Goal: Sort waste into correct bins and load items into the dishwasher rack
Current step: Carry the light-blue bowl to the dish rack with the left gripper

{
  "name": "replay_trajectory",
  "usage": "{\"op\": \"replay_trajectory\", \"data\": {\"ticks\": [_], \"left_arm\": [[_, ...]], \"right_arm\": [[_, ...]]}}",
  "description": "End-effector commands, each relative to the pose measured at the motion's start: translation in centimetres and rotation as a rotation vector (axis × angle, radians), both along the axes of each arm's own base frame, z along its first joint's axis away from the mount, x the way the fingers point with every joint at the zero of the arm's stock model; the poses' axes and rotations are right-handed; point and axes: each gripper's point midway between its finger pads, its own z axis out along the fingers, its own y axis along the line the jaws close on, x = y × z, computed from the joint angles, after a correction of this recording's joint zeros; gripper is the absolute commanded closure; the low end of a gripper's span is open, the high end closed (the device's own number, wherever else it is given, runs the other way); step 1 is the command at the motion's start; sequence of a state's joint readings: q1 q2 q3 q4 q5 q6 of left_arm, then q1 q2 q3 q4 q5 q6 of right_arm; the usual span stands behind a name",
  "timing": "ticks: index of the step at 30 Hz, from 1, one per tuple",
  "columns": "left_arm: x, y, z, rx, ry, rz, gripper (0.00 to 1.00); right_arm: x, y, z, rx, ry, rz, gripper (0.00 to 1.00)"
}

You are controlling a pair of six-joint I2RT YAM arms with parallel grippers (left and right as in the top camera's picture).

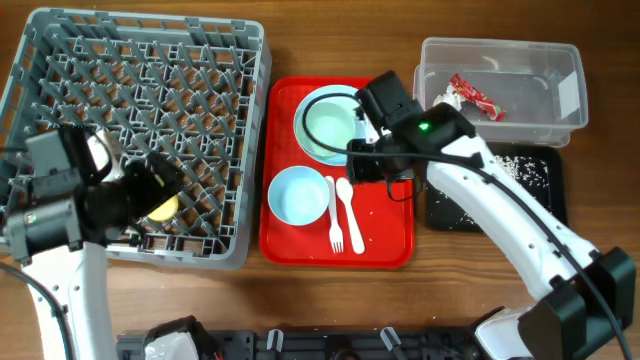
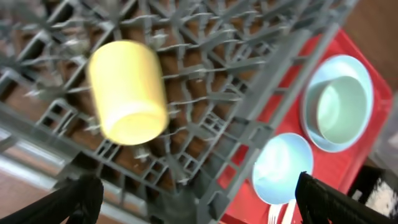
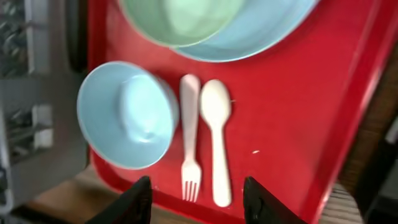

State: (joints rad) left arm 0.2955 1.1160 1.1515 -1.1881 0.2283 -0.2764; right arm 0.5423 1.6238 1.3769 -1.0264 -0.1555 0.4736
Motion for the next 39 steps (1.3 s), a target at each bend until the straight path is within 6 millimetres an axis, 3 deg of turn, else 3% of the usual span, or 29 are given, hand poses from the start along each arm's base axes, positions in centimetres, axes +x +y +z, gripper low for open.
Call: {"op": "replay_trajectory", "data": {"ticks": [1, 3, 4, 6, 7, 9, 11, 14, 16, 18, 19, 20, 22, 24, 29, 31, 39], "left_arm": [[2.6, -5.1, 1.6, 0.002, -0.118, -0.225, 0.00], [4.2, -8.8, 2.1, -0.002, -0.180, -0.349, 0.00], [5.2, -11.6, 2.1, -0.007, -0.213, -0.441, 0.00], [6.0, -15.9, 1.4, -0.030, -0.229, -0.552, 0.00], [6.4, -18.5, 0.4, -0.038, -0.220, -0.613, 0.00], [6.5, -21.7, -1.5, -0.042, -0.190, -0.698, 0.00], [5.9, -25.3, -5.3, -0.047, -0.098, -0.782, 0.00], [4.8, -27.7, -10.7, -0.039, 0.049, -0.817, 0.00], [4.1, -28.4, -14.1, -0.025, 0.137, -0.835, 0.09], [3.6, -28.8, -15.9, -0.014, 0.182, -0.849, 0.27], [3.4, -28.9, -16.6, -0.011, 0.198, -0.854, 0.32], [3.2, -29.0, -16.8, -0.009, 0.205, -0.857, 0.46], [3.3, -29.0, -16.7, -0.009, 0.202, -0.857, 0.75], [3.1, -28.9, -16.7, -0.008, 0.211, -0.857, 0.87], [3.0, -28.5, -15.7, 0.003, 0.199, -0.852, 0.96], [3.4, -28.4, -11.3, -0.007, 0.088, -0.832, 0.96], [3.0, -27.4, -4.0, -0.048, -0.100, -0.819, 0.96]], "right_arm": [[2.1, -5.1, 2.2, -0.047, -0.082, -0.191, 0.44], [2.4, -9.5, 4.0, -0.051, -0.108, -0.278, 0.28], [2.2, -11.6, 4.8, -0.059, -0.122, -0.299, 0.23], [1.8, -14.3, 5.6, -0.076, -0.133, -0.306, 0.19], [1.5, -15.0, 5.5, -0.084, -0.122, -0.318, 0.18], [1.3, -15.5, 5.3, -0.091, -0.106, -0.329, 0.17], [1.3, -15.5, 5.3, -0.091, -0.107, -0.330, 0.15], [1.5, -15.5, 5.4, -0.089, -0.112, -0.331, 0.14], [1.4, -15.5, 5.4, -0.089, -0.112, -0.330, 0.14], [1.4, -15.5, 5.4, -0.089, -0.112, -0.331, 0.14], [1.4, -15.5, 5.4, -0.089, -0.111, -0.331, 0.14], [1.4, -15.5, 5.3, -0.090, -0.108, -0.330, 0.14], [1.3, -15.5, 5.3, -0.090, -0.107, -0.330, 0.14], [1.2, -15.5, 5.3, -0.092, -0.102, -0.330, 0.14], [1.2, -15.5, 5.3, -0.092, -0.101, -0.330, 0.14], [1.2, -15.6, 5.3, -0.093, -0.101, -0.330, 0.14], [1.2, -15.6, 5.3, -0.093, -0.101, -0.330, 0.14]]}}
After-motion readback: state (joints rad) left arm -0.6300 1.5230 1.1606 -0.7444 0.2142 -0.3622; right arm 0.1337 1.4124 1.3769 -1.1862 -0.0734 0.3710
